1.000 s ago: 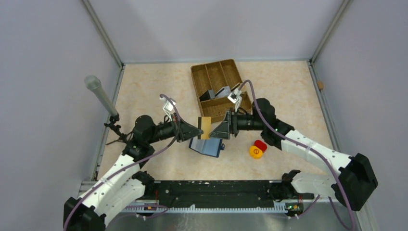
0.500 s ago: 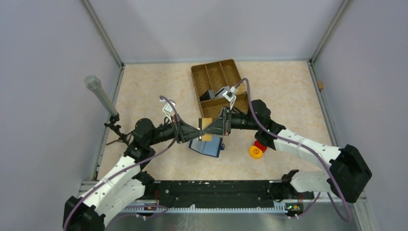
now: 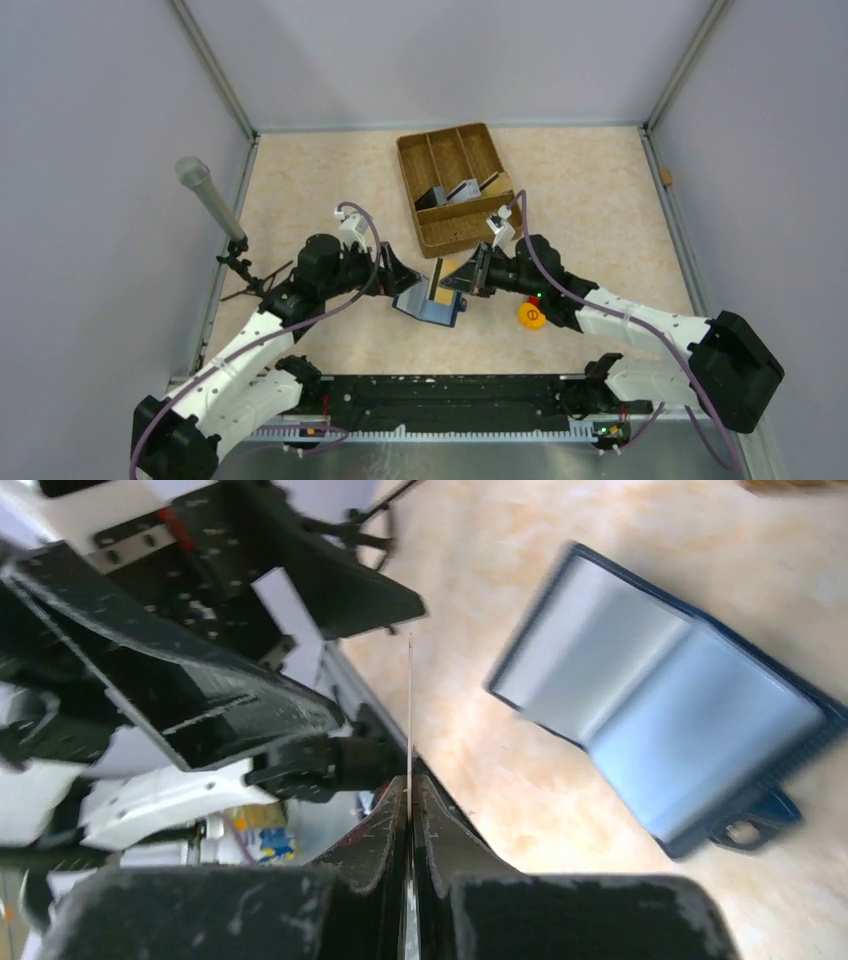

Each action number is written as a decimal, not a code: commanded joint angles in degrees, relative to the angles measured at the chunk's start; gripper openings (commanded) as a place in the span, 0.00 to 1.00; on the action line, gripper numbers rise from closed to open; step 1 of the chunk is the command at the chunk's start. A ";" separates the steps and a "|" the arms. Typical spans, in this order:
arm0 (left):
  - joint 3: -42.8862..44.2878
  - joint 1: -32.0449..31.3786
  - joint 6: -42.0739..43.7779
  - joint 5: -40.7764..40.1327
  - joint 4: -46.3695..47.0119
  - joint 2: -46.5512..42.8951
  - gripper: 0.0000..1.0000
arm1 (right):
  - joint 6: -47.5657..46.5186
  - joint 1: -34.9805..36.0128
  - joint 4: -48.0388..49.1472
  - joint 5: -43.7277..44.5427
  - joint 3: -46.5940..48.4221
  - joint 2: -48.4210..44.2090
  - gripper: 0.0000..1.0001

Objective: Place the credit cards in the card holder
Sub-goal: Insert the credit card into the card holder.

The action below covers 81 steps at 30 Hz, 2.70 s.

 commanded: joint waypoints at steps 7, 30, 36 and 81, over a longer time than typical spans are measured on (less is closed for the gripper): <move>5.98 -7.79 4.59 -17.09 -8.71 12.99 0.99 | 8.09 2.60 -8.86 14.18 -2.10 2.98 0.00; 1.93 -14.82 -6.79 -13.00 10.64 4.32 0.99 | 0.10 0.64 14.79 0.21 -8.46 0.44 0.00; 1.65 -14.21 -8.53 -7.59 10.91 4.62 0.99 | -1.36 0.41 18.47 -2.29 -10.09 -4.39 0.00; 0.77 -10.87 -11.05 -17.63 -3.27 0.64 0.00 | 1.30 9.08 -29.56 39.79 -1.28 -5.16 0.65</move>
